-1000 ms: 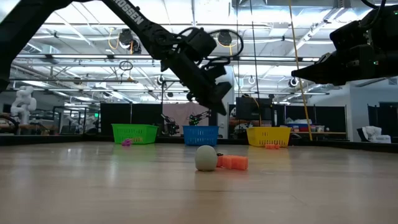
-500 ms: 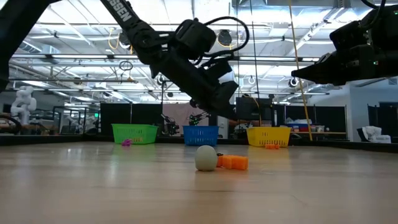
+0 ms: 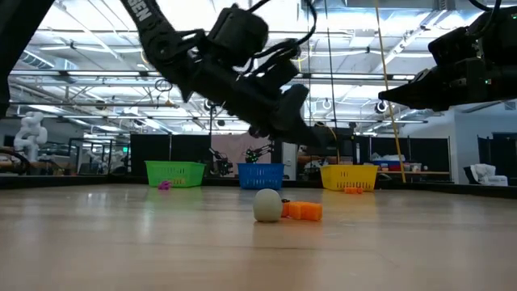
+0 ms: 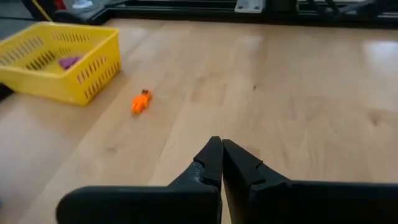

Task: Sort Halloween decoration
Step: Put the purple skeleton toy into the yellow bin

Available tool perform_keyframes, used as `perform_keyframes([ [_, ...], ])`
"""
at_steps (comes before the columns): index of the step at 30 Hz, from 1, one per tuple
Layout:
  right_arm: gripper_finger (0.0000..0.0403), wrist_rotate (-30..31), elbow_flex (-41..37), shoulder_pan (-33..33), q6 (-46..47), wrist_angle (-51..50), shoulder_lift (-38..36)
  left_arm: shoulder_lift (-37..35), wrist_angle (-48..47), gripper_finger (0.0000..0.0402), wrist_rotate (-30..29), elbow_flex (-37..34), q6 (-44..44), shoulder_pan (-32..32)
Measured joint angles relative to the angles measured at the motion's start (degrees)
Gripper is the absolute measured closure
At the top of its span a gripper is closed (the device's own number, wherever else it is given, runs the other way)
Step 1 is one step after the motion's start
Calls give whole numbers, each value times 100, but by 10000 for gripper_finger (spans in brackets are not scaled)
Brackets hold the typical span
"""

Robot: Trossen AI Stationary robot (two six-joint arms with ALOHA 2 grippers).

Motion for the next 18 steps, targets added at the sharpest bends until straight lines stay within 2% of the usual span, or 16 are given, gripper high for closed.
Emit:
perform_keyframes([
  [3, 403, 0, 0, -2, 0, 0, 0, -52, 330, 399, 24, -374, -51, -51],
  [7, 403, 0, 2, -2, 0, 2, 0, -501, 132, 400, 44, -758, -49, -128],
  [11, 403, 0, 0, -2, 0, -7, 0, -1240, -937, 401, 50, -992, 115, -181],
  [18, 403, 0, 1, -1, 0, -98, 0, -2686, -4026, 401, 27, -1013, 420, -128],
])
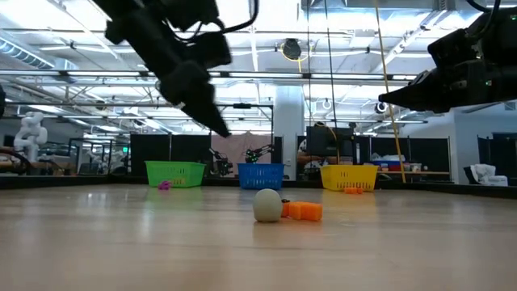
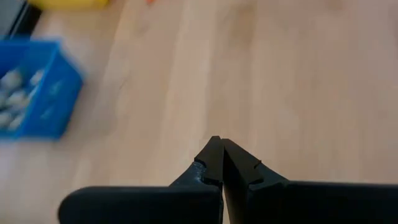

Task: Sort Halloween decoration
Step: Put the purple skeleton toy into the yellow bin

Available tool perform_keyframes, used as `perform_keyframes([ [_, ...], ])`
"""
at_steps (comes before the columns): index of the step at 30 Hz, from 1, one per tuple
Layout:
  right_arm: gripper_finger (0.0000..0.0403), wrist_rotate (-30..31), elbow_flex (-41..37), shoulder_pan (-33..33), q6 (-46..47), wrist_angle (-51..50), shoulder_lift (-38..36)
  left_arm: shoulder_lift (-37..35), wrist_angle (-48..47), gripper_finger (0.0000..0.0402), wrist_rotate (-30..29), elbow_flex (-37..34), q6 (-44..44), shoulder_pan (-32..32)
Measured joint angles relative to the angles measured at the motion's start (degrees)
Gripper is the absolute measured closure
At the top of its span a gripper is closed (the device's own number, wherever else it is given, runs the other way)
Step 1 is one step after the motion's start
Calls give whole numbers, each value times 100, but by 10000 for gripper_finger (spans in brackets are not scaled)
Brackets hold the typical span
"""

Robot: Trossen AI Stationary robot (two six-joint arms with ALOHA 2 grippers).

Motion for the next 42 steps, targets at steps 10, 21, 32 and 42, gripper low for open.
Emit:
perform_keyframes([
  [10, 403, 2, 0, 0, 0, -165, 5, -506, -2361, 391, 32, 0, -37, 1030],
  [21, 403, 0, 1, -1, 0, -242, 11, -221, -2528, 261, 278, 9, 1257, 1452],
  [32, 403, 1, 1, 0, 0, -242, 11, 254, -2732, 223, 435, 2, 1835, 1779],
  [42, 403, 0, 1, -1, 0, -245, 11, 624, -2589, 223, 241, 2, 2279, 1961],
])
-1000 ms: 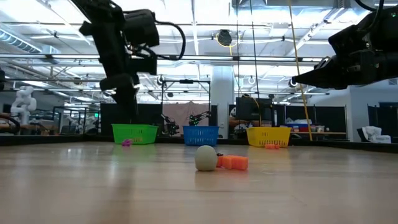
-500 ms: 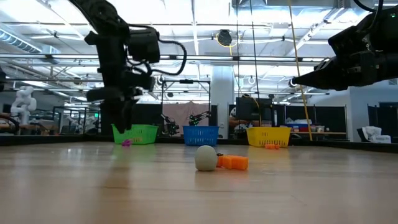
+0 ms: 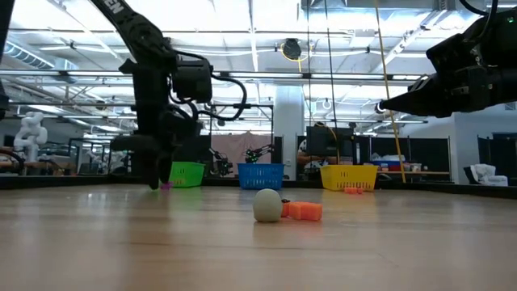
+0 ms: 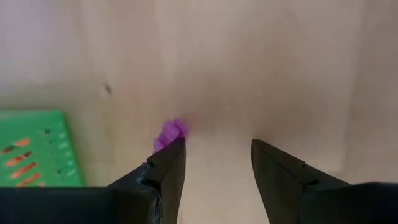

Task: Sort Halloween decoration
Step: Put the purple skeleton toy into the yellow bin

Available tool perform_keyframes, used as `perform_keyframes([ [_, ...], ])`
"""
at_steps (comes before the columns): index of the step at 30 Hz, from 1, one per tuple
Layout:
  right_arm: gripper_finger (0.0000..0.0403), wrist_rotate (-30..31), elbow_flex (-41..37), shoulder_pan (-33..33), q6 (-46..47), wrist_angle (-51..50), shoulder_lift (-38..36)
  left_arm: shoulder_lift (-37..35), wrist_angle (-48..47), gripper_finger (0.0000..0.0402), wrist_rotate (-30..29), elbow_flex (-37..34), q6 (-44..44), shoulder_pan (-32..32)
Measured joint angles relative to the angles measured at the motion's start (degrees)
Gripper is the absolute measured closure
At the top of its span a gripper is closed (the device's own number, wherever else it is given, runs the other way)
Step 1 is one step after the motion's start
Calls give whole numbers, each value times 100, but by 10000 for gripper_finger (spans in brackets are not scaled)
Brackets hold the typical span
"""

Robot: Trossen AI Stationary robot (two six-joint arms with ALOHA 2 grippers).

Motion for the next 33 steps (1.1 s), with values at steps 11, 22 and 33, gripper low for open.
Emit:
perform_keyframes([
  [11, 403, -1, 0, 0, 0, 2, 0, 20, 263, 223, -401, 0, 107, 110],
  [22, 403, -1, 0, 0, 0, 0, 0, 379, 576, 226, -297, 39, 100, 506],
  [33, 403, -1, 0, 1, 0, 1, -2, 486, 540, 370, -86, 24, 99, 514],
])
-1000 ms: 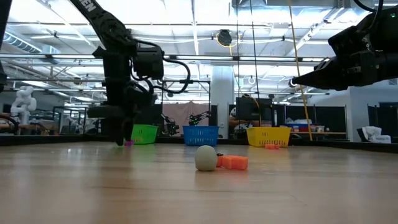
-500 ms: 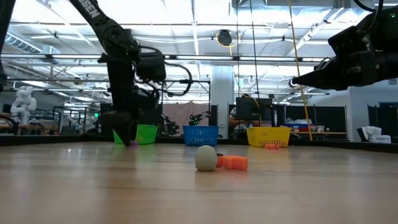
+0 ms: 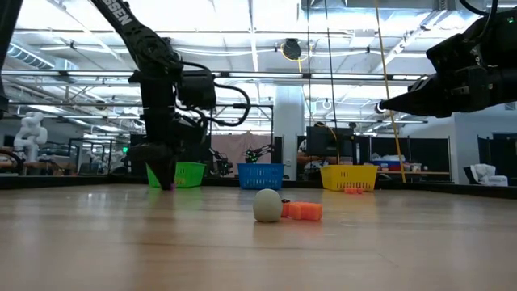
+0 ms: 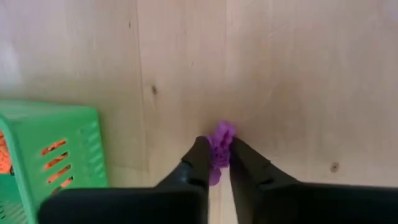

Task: Sort Halloween decoration
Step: Put the purple skeleton toy into the yellow bin

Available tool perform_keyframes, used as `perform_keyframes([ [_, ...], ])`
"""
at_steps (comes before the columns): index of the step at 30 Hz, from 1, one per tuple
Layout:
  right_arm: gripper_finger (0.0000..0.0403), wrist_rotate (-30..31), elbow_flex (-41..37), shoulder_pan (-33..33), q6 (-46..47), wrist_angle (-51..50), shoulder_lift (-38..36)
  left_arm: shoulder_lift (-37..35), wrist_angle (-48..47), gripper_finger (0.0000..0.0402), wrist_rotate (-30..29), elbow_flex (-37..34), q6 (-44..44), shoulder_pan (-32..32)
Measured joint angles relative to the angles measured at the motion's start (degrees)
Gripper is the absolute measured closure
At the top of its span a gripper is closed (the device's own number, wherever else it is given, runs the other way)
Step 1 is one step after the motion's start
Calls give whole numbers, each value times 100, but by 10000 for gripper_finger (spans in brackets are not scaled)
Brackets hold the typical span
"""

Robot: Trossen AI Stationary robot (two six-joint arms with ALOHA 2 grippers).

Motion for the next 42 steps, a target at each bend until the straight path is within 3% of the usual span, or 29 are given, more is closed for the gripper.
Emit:
perform_keyframes([
  [2, 403, 1, -1, -1, 0, 1, 0, 1, -1, 388, -88, 5, -74, -47],
  [10, 403, 0, -2, -1, 0, 1, 2, -230, -191, 395, -81, 266, -529, -194],
  [16, 403, 1, -1, 0, 0, 1, 0, -643, -42, 398, 559, 417, -1215, -226],
  [23, 403, 0, 0, -1, 0, -1, 0, -800, 893, 398, 1245, 446, -2243, -561],
  [29, 403, 1, -1, 0, 0, -1, 0, -796, 1213, 400, 1406, 446, -2380, -879],
  [42, 403, 0, -1, 1, 0, -1, 0, -798, 521, 401, 1180, 446, -2234, -903],
])
